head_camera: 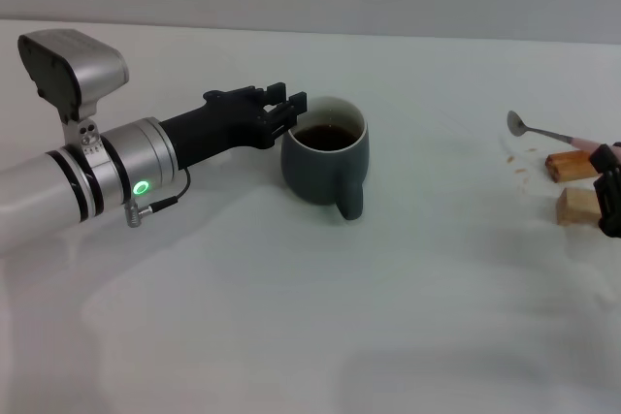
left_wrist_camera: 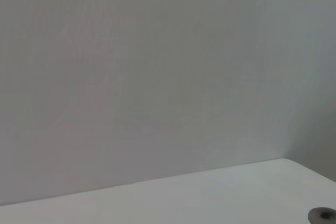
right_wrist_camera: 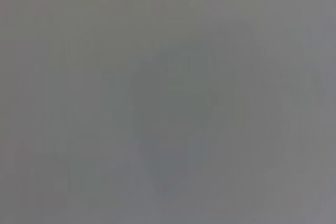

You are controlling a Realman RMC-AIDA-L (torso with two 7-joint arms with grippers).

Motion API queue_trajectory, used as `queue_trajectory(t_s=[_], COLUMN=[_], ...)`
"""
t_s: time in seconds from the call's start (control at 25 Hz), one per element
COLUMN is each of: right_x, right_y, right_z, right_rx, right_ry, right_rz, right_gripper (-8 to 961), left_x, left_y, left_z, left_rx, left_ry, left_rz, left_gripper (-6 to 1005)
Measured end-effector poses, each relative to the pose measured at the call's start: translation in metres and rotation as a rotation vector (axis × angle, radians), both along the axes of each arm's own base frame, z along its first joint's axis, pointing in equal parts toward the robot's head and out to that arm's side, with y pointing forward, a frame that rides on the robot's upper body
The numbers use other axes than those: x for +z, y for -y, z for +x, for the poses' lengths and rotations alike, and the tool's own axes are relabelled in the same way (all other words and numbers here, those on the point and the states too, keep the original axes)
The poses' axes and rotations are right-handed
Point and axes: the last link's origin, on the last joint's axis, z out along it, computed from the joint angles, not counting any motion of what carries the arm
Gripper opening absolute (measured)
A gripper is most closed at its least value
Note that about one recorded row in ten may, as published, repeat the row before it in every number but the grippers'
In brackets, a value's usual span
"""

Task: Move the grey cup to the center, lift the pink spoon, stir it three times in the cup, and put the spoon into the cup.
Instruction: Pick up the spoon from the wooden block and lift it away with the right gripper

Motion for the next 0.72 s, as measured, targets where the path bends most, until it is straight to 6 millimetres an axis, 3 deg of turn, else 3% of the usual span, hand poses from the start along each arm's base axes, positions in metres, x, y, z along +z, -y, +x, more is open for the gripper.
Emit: queue_trajectory(t_s=[0.4, 0.72], right_x=[-0.004, -0.003], right_y=[0.004, -0.006], right_z=[0.005, -0.007], right_rx=[-0.032, 0.045], right_ry=[0.007, -0.006], right_rz=[-0.021, -0.048], right_gripper=[92, 92], left_x=[-0.001, -0.003], left_y=[0.000, -0.001], left_z=[-0.002, -0.001], left_rx=[0.009, 0.013], left_ry=[-0.007, -0.012], left_rz=[0.001, 0.000], left_gripper=[346, 346])
